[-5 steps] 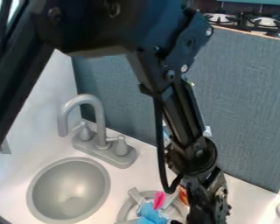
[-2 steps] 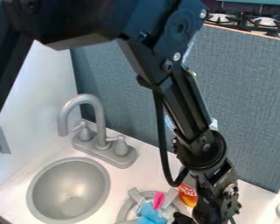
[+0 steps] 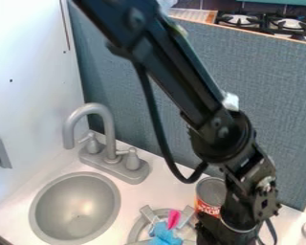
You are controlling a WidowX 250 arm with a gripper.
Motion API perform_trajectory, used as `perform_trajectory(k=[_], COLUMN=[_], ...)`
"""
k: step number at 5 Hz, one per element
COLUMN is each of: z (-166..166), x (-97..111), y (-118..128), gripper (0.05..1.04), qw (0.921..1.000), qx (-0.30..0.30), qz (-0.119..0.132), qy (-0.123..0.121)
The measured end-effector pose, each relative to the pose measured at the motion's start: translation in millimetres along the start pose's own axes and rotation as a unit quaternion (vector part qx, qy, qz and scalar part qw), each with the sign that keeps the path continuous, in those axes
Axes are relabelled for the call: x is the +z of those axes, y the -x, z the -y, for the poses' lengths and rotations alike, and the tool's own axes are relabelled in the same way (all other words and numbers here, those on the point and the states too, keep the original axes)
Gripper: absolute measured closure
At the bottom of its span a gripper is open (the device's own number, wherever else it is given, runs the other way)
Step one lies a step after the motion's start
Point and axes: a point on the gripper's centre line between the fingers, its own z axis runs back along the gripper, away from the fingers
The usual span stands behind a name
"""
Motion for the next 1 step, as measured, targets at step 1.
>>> perform_trajectory(k=[1], z=[-0.2], x=[26.0], y=[0.0], gripper=[0.087], qw=[0.9996], qx=[-0.011], qz=[0.024], qy=[0.005])
